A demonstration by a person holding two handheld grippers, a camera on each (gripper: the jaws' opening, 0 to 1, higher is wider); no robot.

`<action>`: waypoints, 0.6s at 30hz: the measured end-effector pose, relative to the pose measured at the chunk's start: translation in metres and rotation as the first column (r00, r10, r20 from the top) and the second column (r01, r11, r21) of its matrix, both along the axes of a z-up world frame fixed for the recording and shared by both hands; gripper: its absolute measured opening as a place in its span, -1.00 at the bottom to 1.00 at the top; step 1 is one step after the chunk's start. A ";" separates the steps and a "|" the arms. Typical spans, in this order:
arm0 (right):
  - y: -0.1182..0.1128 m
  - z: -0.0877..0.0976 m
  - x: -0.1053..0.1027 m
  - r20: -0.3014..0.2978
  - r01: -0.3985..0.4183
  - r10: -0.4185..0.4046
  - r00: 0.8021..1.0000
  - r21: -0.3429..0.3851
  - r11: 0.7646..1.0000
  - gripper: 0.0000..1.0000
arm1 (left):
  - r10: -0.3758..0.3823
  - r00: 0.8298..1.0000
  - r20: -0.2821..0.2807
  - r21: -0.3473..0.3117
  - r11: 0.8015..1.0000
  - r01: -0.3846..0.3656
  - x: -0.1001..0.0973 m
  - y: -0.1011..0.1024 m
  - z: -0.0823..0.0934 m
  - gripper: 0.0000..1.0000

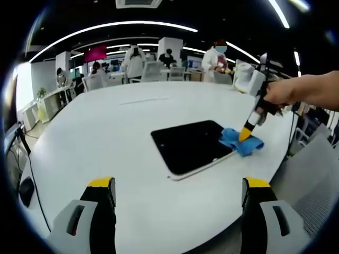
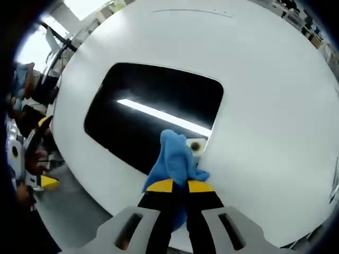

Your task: Wipe the mirror surface with the cleaning cloth until all visible marks leave the cleaned area.

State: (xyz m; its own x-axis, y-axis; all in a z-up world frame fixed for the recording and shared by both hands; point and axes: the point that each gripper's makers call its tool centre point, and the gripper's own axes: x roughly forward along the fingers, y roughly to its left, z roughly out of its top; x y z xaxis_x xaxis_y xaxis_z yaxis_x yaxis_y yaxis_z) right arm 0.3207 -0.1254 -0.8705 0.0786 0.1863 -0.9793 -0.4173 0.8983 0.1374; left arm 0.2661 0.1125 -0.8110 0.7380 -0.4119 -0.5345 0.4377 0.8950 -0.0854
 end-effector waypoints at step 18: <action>0.016 0.005 -0.005 -0.006 0.006 -0.006 1.000 -0.019 1.000 -0.95 | 0.000 1.000 0.003 -0.010 1.000 0.000 0.001 0.001 0.001 0.99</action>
